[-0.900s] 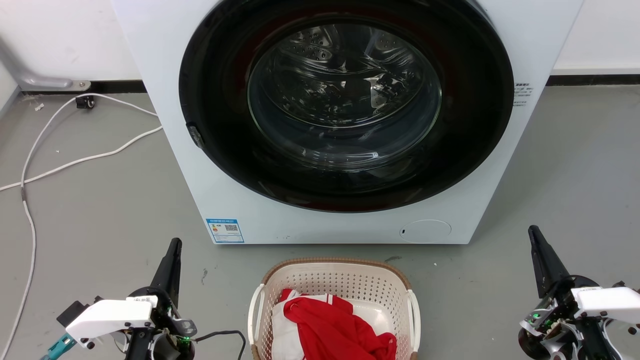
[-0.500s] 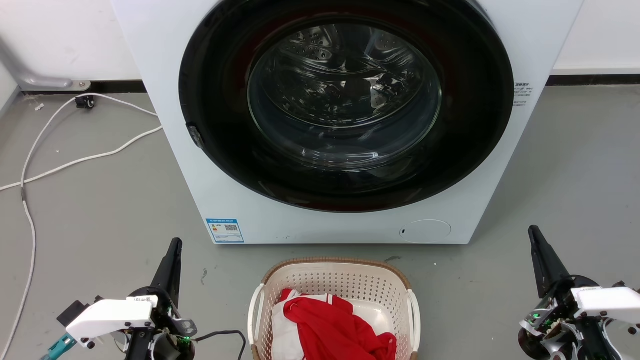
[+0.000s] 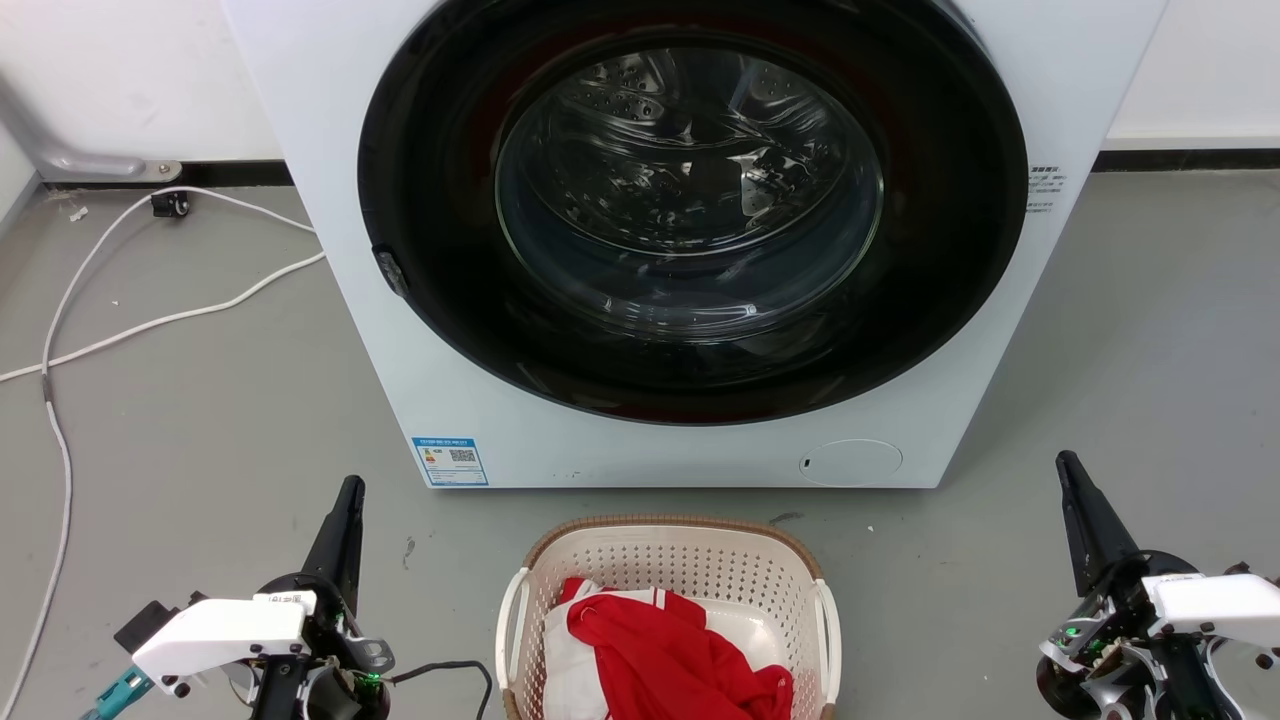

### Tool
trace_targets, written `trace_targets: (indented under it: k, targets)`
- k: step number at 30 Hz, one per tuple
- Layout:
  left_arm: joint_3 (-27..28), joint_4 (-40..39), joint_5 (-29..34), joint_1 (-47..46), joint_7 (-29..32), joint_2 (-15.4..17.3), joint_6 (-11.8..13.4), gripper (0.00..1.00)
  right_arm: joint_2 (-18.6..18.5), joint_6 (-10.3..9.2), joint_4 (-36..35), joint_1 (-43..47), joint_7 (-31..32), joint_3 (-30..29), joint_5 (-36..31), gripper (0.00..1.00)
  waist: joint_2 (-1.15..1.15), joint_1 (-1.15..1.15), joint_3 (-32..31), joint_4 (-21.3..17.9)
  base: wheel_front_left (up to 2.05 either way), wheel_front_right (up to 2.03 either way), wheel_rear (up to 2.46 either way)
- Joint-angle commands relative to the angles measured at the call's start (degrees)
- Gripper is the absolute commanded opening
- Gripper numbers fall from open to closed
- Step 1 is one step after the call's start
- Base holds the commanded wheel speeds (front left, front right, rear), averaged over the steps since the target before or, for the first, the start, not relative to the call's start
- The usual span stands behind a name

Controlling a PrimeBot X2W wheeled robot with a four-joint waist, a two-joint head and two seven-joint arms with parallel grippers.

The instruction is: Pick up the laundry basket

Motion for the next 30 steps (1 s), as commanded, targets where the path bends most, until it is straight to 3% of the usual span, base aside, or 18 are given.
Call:
trace_targets:
  k: [1, 9, 10, 30]
  targets:
    - [0.2, 0.1, 0.2, -0.5, 0.1, 0.0, -0.2, 0.0, 0.2, 0.0, 0.1, -0.7, 0.1, -0.1, -0.1, 0.0, 0.0, 0.0, 0.0, 0.0, 0.0, 0.0, 0.0]
    - [0.2, 0.1, 0.2, -0.5, 0.1, -0.1, -0.2, 0.0, 0.2, 0.0, 0.1, -0.7, 0.1, -0.1, -0.2, 0.0, 0.0, 0.0, 0.0, 0.0, 0.0, 0.0, 0.0]
    - [0.0, 0.2, 0.0, 0.1, 0.0, -0.1, 0.0, 1.0, 0.0, 0.01, 0.1, 0.1, 0.0, 0.0, 0.0, 1.0, 0.0, 0.0, 0.0, 0.0, 0.0, 0.0, 0.0]
    - [-0.2, 1.1, 4.6, 2.9, -4.4, -0.3, 0.0, 1.0, 0.2, -0.01, 1.4, 2.3, -4.4, 0.5, -4.9, 1.0, 0.0, 0.0, 0.0, 0.0, 0.0, 0.0, 0.0]
